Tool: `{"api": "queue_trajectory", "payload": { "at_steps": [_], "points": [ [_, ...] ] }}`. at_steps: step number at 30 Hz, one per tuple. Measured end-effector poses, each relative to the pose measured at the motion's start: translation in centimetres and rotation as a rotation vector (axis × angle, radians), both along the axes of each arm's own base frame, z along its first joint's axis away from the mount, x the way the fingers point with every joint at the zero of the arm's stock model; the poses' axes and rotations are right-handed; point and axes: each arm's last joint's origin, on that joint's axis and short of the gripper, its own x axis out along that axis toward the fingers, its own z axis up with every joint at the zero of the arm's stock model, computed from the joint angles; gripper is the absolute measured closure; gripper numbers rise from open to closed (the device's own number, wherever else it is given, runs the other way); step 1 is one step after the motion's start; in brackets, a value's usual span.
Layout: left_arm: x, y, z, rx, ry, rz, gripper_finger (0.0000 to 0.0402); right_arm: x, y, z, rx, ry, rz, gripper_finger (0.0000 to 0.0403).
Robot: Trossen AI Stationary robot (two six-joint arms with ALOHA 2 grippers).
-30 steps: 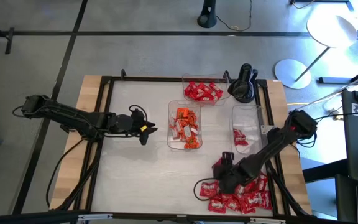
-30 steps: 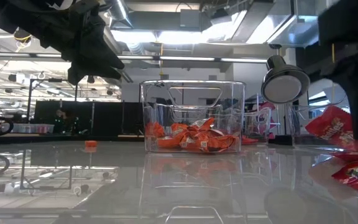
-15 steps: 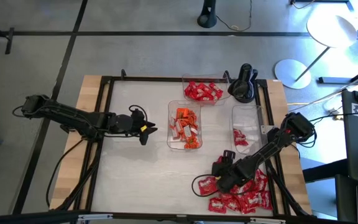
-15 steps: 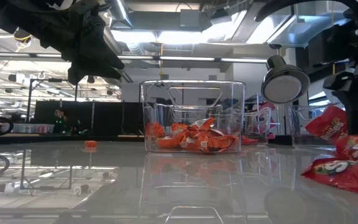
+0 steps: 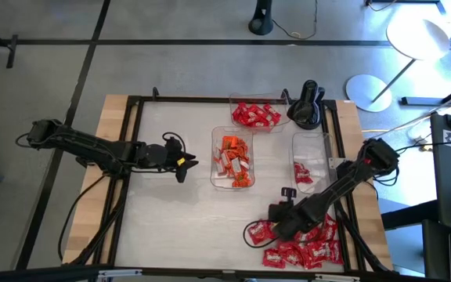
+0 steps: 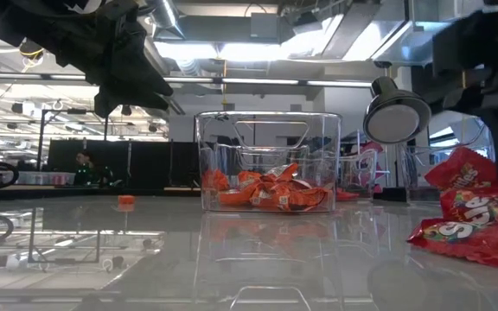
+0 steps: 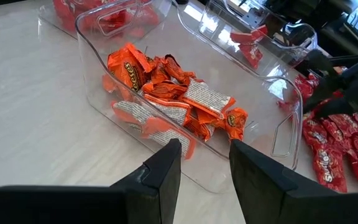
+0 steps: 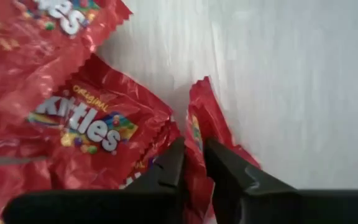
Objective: Sort candy
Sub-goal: Put the red candy pack into the bottom right transparent bin
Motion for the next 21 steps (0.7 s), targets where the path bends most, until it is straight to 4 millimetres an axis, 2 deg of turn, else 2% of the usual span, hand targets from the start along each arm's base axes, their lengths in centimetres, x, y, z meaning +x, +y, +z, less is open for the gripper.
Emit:
{"api": "queue_trajectory", "payload": {
  "at_steps": [6,12,21],
  "points": [
    [0.0,0.0,0.0,-0.002,-0.001,0.001,0.0274,-0.4,-0.3,2.1,0.034,-0.050,0.042,0.0359],
    [0.0,0.0,0.0,-0.002,0.000,0.001,0.0274,-1.6,-1.3,5.0,0.075,-0.108,0.021,0.0360],
    [0.0,0.0,0.0,-0.002,-0.001,0.001,0.0274,-3.1,-5.5,9.5,0.088,-0.210,-0.095,0.0361]
  ]
}}
